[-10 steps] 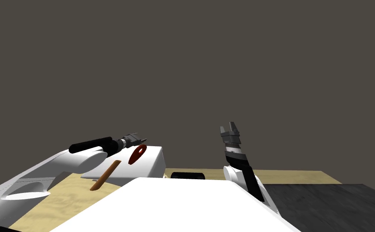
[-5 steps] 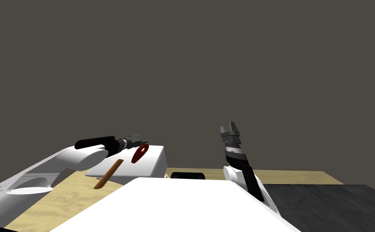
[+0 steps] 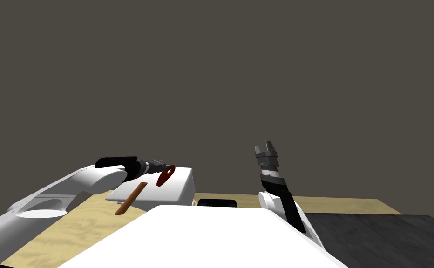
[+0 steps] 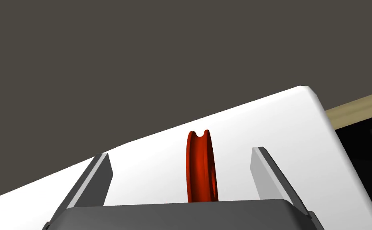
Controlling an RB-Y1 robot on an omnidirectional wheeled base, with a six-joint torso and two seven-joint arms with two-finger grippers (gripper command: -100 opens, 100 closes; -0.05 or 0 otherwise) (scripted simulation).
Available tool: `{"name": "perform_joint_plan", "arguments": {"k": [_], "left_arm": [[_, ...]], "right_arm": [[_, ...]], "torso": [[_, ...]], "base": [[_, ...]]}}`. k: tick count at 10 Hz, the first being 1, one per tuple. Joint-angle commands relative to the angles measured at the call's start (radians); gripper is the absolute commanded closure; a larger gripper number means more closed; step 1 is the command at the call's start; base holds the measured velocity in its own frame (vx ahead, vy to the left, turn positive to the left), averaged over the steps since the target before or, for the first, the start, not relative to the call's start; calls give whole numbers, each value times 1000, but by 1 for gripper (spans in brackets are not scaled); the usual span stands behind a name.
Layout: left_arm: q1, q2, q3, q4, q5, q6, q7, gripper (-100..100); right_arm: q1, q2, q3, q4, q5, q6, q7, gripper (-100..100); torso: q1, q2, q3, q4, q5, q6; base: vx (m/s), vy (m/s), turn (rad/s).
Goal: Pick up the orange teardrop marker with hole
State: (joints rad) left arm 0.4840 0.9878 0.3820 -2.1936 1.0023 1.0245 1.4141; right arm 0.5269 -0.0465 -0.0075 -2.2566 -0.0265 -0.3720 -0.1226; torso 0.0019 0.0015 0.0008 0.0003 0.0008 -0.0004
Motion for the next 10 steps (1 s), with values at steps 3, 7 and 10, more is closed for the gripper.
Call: {"name": "perform_joint_plan", "arguments": {"k": [3,7,10], "left_arm": [[-20,18,-37,8,52,97,84,-100],[-13,19,-48,14,68,118,95,0],[-23,-17,-76,75,44,88,47,-100]], "right_arm": [[0,0,0,0,0,0,0,0],[0,0,0,0,0,0,0,0],[0,0,0,0,0,0,0,0]], "torso": [[0,0,0,0,0,0],[-1,-1,0,0,0,0],[-4,-3,-2,-1,-1,0]], "base": [[-25,45,12],[-8,26,0],[24,-23,-46]]}}
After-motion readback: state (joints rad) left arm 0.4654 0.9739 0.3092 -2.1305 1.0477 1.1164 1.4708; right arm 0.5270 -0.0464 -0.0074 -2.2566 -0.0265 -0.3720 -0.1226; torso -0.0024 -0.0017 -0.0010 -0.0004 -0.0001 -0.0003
